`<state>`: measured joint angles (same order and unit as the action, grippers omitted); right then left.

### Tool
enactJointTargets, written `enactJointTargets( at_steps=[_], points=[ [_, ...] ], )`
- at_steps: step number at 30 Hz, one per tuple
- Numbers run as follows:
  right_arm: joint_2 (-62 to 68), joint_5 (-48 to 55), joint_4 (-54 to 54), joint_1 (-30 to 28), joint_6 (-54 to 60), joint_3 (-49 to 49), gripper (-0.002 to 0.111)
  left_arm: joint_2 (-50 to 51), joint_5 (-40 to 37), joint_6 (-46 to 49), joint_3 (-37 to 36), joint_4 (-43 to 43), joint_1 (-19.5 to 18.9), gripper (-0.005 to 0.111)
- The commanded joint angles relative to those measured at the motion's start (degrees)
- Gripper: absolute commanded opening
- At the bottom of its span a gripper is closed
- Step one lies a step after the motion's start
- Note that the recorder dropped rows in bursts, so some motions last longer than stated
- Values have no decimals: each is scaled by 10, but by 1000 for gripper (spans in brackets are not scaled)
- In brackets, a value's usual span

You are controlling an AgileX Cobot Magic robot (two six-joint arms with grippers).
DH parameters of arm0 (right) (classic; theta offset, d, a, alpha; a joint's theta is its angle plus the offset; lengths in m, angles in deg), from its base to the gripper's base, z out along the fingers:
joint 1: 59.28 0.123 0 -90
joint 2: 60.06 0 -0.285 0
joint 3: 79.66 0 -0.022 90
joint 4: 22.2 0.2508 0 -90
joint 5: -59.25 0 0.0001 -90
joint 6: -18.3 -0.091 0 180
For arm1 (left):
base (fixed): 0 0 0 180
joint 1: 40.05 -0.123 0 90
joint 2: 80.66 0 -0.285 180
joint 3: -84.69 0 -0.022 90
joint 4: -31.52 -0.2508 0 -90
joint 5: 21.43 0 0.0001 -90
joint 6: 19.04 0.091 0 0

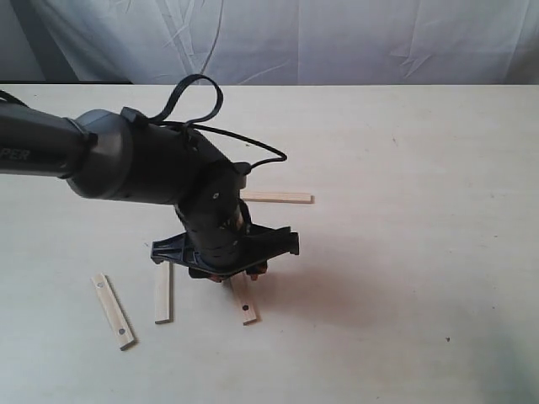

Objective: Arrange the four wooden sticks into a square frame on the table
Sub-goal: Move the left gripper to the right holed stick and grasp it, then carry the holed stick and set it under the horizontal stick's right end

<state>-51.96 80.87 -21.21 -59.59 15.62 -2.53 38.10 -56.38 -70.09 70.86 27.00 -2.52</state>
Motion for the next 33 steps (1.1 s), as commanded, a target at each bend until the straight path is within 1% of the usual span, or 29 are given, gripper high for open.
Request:
enactJointTargets(
  at_steps=[1, 5, 7, 8, 9, 10, 11, 13, 15, 17, 20, 21, 23, 26, 30, 33],
  points=[
    [-3, -6, 0, -3, 1, 1, -1, 9, 0, -5, 2, 0, 3, 47],
    [-3, -6, 0, -3, 1, 1, -1, 23, -15, -5, 2, 0, 3, 47],
    [-3, -6, 0, -3, 1, 1, -1, 24, -20, -5, 2, 0, 3, 42],
    [-3, -6, 0, -3, 1, 1, -1, 25, -23, -5, 2, 0, 3, 29],
    [-3, -8, 0, -3, 1, 1, -1, 25, -23, -5, 2, 2, 3, 21],
    [-3, -8, 0, -3, 1, 1, -1, 25, -23, -5, 2, 2, 3, 7],
    [-3, -8, 0, -3, 1, 1, -1, 25, -23, -4, 2, 2, 3, 0],
    [-3, -8, 0, -3, 1, 1, -1, 22, -11, 13, 5, 22, 3, 0],
    [-3, -8, 0, -3, 1, 1, -1, 6, 21, 66, 29, 68, 4, 0],
    [-3, -8, 0, -3, 1, 1, -1, -3, 30, 67, 68, 56, 13, 0],
    [-3, -8, 0, -3, 1, 1, -1, 7, 31, 67, 134, 35, 15, 0],
    [-3, -8, 0, -3, 1, 1, -1, 20, 15, 67, 163, 13, 15, 0],
    [-3, -8, 0, -3, 1, 1, -1, 44, -14, 67, 200, 6, 15, 0],
    [-3, -7, -3, -3, 1, 1, -1, 82, -28, 67, 242, 0, 15, 0],
    [-3, -7, -5, -3, 1, 1, -1, 123, -32, 67, 279, 0, 15, 0],
    [-3, -7, -5, -3, 1, 1, -1, 145, -38, 67, 301, -22, 14, 0]
  ],
)
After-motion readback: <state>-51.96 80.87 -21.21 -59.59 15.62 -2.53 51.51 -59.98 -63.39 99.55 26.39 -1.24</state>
